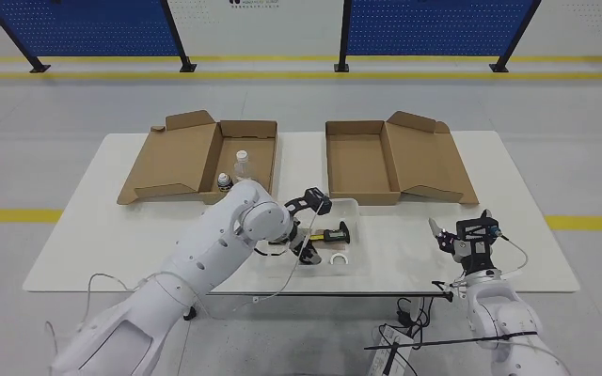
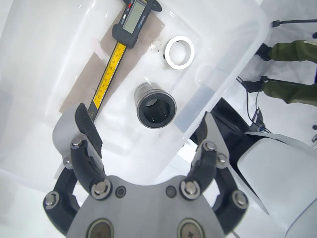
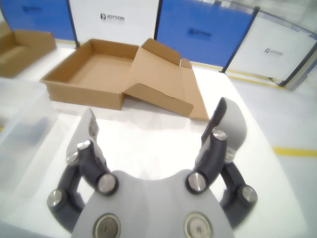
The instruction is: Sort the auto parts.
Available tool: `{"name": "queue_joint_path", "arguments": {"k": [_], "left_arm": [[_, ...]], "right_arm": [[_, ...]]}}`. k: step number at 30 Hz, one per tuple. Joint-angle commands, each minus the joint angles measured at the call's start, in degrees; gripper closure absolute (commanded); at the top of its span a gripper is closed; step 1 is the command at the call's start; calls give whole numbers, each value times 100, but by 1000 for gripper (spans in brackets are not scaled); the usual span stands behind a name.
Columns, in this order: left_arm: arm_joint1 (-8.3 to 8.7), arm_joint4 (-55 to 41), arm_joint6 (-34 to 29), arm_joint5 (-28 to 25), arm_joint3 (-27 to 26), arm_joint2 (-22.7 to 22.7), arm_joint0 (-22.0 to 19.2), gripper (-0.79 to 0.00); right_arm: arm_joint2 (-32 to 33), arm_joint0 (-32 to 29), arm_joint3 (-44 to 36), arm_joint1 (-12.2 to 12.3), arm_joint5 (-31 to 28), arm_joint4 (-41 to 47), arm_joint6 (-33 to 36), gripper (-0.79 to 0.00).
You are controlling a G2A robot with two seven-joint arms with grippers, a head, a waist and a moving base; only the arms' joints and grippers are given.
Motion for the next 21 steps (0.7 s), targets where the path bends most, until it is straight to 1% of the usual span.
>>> {"name": "queue_joint_path", "arguments": {"k": [1,4,6,9,13,15,21], "left_arm": [[-9,54,-23,11,60,46,-23,-785],[-19,70,-20,17,121,80,-40,-779],[-26,107,-53,15,161,119,-58,-748],[-43,103,-30,11,226,161,-75,-742],[-69,88,24,66,338,189,-127,-714],[-83,90,50,77,388,211,-155,-686],[-118,81,18,79,548,271,-231,-668]], "right_arm": [[0,0,0,0,0,0,0,-785],[0,0,0,0,0,0,0,-785],[0,0,0,0,0,0,0,-785],[0,0,0,0,0,0,0,-785],[0,0,0,0,0,0,0,-785],[0,0,0,0,0,0,0,-785],[0,0,0,0,0,0,0,-785]]}}
